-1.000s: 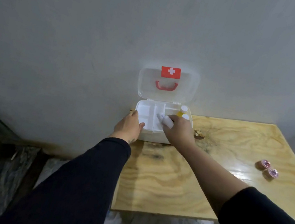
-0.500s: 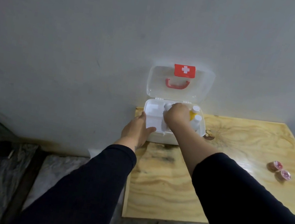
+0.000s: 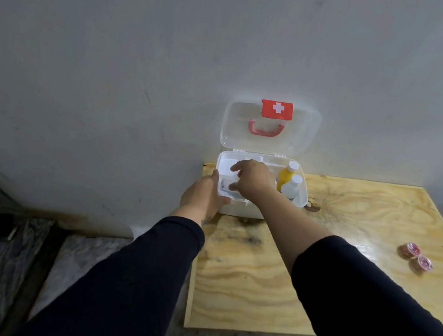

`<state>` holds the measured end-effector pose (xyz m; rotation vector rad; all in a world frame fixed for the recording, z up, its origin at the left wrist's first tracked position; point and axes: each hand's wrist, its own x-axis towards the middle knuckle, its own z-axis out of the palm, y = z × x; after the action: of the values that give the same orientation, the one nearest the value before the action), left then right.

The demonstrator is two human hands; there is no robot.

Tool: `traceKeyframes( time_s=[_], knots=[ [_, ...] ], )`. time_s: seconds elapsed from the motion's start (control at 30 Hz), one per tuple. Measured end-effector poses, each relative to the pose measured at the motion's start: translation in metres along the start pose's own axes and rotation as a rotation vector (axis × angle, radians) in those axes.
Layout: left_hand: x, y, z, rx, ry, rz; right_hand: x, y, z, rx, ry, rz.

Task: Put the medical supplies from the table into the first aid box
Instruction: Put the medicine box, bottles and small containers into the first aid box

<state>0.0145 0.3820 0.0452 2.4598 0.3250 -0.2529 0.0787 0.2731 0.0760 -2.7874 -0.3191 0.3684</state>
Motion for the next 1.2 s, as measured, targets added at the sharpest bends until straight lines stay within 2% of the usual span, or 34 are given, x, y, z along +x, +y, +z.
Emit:
traceKeyframes(
  time_s=[0.13,0.27,0.43,0.63,0.8,0.93,1.1,1.2],
  knots=[
    [-0.001,0.008,-0.009,0.163,0.050,0.021,-0.004,0.009,-0.016,0.090,0.082,0.014],
    [0.007,0.038,-0.025,0.318,0.108,0.160,-0.013,0.035,-0.039,0.086,0.147,0.053],
    [0.016,0.104,-0.015,0.392,0.021,0.311,-0.032,0.095,-0.069,0.016,0.177,0.183],
    [0.016,0.182,0.042,0.399,-0.097,0.417,-0.060,0.188,-0.095,0.024,0.190,0.353],
    [0.013,0.237,0.103,0.379,-0.309,0.380,-0.084,0.269,-0.103,0.037,0.136,0.437],
    [0.014,0.271,0.149,0.382,-0.377,0.376,-0.095,0.329,-0.104,0.084,0.030,0.463],
    [0.023,0.295,0.190,0.384,-0.416,0.334,-0.092,0.384,-0.083,-0.127,-0.087,0.307],
    [0.027,0.302,0.208,0.388,-0.415,0.310,-0.090,0.406,-0.068,-0.162,-0.163,0.239]
  ],
)
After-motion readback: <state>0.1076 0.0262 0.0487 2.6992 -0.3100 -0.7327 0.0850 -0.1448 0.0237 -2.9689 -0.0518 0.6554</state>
